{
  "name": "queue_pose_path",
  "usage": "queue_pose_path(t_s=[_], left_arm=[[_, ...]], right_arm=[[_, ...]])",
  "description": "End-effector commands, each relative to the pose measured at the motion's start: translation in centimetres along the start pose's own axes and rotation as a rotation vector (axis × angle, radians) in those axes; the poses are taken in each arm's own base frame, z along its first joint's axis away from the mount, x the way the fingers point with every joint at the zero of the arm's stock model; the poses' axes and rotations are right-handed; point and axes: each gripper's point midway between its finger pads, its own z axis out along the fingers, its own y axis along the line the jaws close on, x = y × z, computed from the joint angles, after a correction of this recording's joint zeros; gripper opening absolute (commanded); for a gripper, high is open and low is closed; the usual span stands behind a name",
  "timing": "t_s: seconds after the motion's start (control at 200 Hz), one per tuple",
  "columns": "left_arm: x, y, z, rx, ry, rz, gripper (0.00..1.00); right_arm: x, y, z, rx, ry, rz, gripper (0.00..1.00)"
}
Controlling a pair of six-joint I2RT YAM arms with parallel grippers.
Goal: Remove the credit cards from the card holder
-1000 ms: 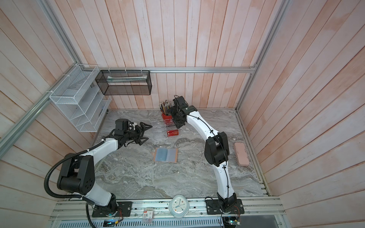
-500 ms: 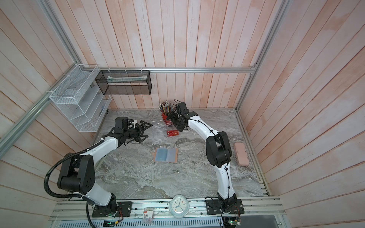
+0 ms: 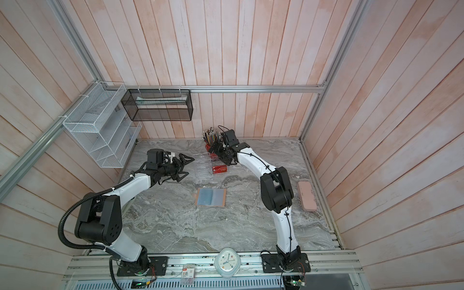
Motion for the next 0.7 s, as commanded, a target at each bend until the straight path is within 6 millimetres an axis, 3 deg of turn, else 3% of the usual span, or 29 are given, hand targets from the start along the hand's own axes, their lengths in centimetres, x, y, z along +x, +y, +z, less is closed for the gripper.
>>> queue_pose_path(t_s=[0.0, 0.395, 0.695], left_arm=[[-0.9, -0.9, 0.1, 0.018, -0.013, 0.038, 1.00], [-1.0, -0.3, 0.2, 0.007, -0.013, 0.031, 1.00], [-1.0, 0.3, 0.5, 0.002, -0.008, 0.023, 1.00]], right_arm=[[0.9, 0.0, 1.1, -0.001, 0.028, -0.033, 0.98], [0.3, -0.2, 2.4, 0.002, 0.030, -0.050, 0.98], [-1.0, 1.0, 2.9, -0.001, 0.011, -0.080, 0.98]])
